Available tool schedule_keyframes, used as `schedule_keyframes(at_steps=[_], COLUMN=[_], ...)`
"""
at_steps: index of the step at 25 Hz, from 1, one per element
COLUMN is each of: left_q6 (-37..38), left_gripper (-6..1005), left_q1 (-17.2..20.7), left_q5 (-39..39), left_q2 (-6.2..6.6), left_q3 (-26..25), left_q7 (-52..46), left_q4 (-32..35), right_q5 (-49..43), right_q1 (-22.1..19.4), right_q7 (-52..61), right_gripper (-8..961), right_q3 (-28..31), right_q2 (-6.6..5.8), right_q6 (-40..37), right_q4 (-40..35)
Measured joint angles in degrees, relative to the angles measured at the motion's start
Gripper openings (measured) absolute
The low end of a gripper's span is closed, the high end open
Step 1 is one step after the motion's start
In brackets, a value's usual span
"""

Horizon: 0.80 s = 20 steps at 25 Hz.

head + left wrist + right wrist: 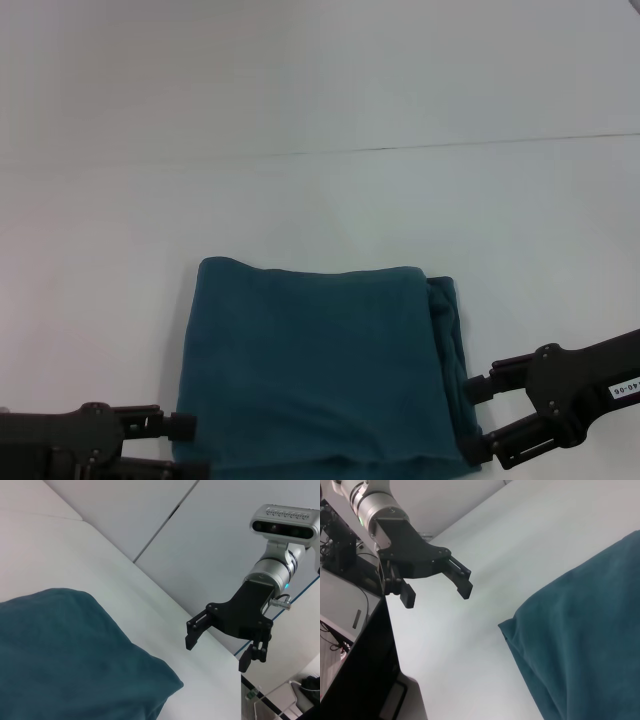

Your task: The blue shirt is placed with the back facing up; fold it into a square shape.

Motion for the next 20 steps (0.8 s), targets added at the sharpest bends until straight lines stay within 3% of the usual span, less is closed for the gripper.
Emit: schedule_keyframes(at_steps=[20], left_q6=[-0.44], left_gripper=[876], left_q1=[-0.01], left_q5=[0.06], left_q2=[0.02], left_q3=[0.31], left_q7=[0.06], left_q4=[0.0], right_q5=[-0.09], right_q1=[0.54], right_q7=[0.22], right_gripper=[931], right_q3=[0.09], right_q2=[0.0], right_q6=[0.55], right_q4=[0.31])
